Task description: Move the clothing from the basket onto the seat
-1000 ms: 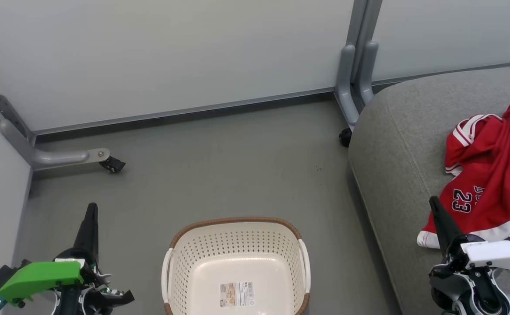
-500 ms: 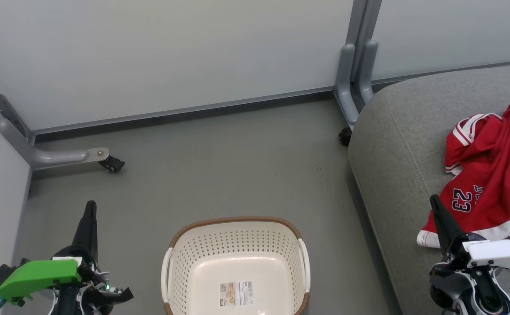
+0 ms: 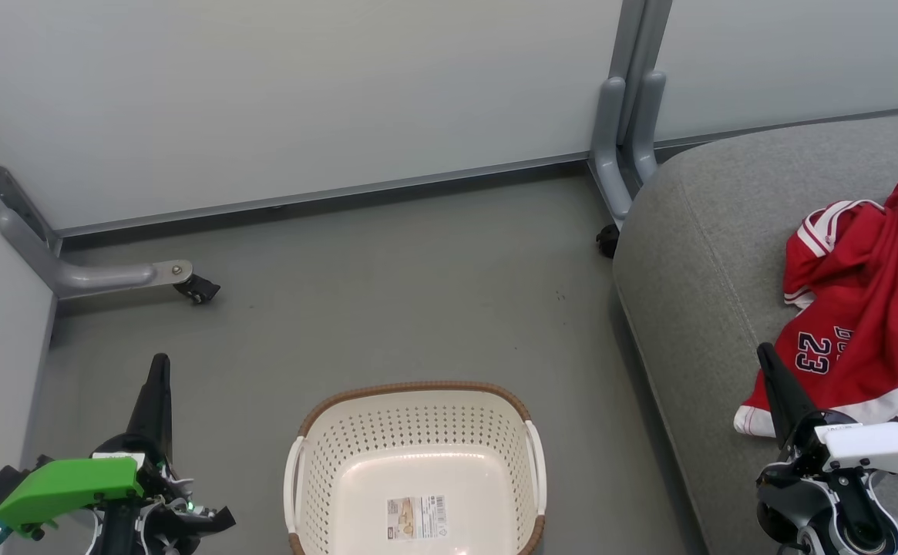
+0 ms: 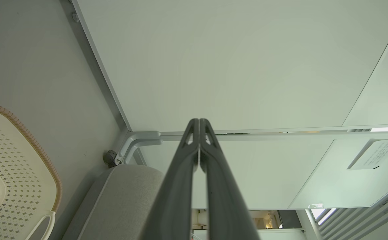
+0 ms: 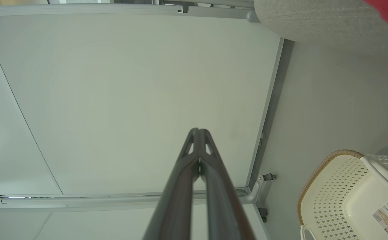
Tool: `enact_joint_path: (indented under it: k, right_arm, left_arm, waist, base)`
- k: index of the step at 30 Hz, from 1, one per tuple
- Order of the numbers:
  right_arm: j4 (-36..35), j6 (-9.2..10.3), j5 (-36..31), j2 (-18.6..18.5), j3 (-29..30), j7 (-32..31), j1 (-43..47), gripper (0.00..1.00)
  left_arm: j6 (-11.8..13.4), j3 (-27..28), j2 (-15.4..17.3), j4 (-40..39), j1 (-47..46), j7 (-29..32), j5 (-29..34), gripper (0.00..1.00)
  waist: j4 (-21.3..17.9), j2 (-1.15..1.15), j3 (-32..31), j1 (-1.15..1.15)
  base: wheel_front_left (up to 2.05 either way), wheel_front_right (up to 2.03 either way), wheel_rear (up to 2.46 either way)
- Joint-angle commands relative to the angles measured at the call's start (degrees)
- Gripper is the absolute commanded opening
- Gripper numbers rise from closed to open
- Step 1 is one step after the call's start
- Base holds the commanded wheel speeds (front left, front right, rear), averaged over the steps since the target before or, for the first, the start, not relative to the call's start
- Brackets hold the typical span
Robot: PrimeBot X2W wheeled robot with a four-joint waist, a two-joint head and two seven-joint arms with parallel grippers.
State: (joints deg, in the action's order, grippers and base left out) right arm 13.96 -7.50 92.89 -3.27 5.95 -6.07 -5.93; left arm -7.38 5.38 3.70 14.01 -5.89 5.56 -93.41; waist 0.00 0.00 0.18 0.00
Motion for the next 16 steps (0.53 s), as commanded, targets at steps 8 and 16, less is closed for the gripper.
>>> enact_joint_path:
  k: [8, 16]
  right_arm:
    - [0.1, 0.02, -0.1, 0.0, 0.2, -0.3, -0.5, 0.0]
    - [0.1, 0.02, -0.1, 0.0, 0.3, -0.3, -0.5, 0.0]
  left_arm:
    - [-0.3, 0.3, 0.0, 0.1, -0.6, 0.3, 0.3, 0.0]
    - [-0.3, 0.4, -0.1, 0.1, -0.6, 0.4, 0.4, 0.0]
  waist:
    - [0.0, 0.0, 0.0, 0.0]
    - [0.0, 0.0, 0.0, 0.0]
  base:
    - [0.0, 0.0, 0.0]
    - [0.0, 0.0, 0.0]
